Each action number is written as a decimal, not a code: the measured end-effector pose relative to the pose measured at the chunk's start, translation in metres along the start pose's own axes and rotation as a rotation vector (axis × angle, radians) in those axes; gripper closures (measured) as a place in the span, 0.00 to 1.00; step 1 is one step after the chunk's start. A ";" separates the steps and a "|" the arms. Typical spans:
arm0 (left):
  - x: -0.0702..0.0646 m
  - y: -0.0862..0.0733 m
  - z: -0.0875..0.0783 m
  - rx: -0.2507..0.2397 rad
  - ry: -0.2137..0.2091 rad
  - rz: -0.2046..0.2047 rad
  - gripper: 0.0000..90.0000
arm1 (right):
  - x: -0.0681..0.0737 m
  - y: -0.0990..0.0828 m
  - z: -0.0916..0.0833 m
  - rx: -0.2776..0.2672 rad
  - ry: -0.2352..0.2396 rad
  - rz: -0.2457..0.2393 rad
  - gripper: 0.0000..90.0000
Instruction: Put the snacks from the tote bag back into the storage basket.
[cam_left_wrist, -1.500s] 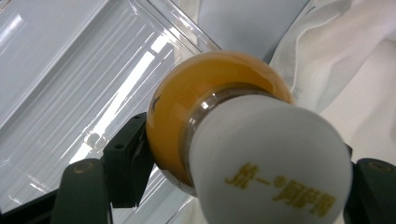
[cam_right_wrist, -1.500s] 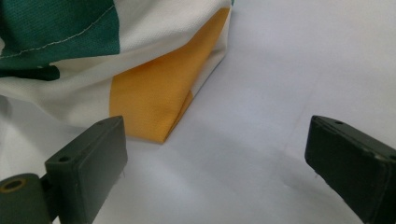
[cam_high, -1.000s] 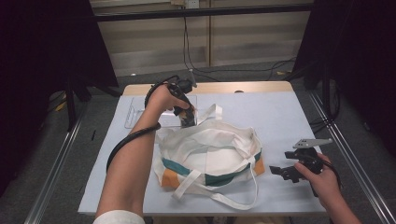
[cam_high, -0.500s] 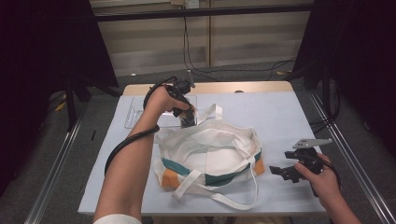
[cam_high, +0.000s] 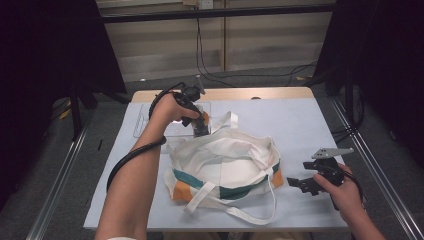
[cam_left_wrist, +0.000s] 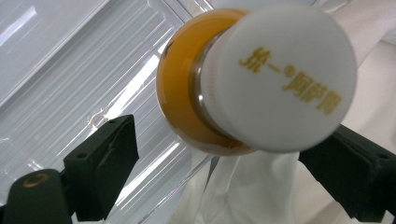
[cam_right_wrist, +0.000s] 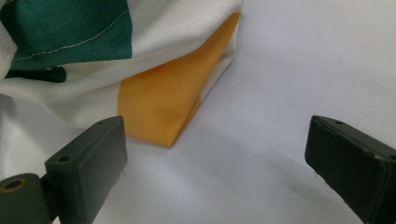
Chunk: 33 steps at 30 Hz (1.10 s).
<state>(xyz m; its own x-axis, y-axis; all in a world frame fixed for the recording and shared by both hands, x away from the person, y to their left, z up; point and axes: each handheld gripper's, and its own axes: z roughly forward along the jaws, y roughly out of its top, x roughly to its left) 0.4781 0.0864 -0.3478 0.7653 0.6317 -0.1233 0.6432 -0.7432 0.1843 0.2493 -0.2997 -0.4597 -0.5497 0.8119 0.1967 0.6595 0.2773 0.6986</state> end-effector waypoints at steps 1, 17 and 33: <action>-0.001 -0.001 0.000 -0.001 -0.003 -0.007 0.12 | 0.000 0.000 0.000 0.000 -0.001 0.001 0.06; 0.001 -0.011 -0.009 -0.011 0.004 -0.014 0.11 | 0.000 -0.005 -0.006 -0.009 -0.014 0.008 0.06; -0.002 -0.021 -0.017 -0.021 0.009 -0.019 0.10 | 0.002 -0.012 -0.011 -0.002 -0.024 0.025 0.06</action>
<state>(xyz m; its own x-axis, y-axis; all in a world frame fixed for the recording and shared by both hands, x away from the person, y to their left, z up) 0.4624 0.1047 -0.3350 0.7529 0.6474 -0.1184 0.6566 -0.7265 0.2025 0.2349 -0.3066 -0.4599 -0.5208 0.8305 0.1975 0.6716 0.2559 0.6953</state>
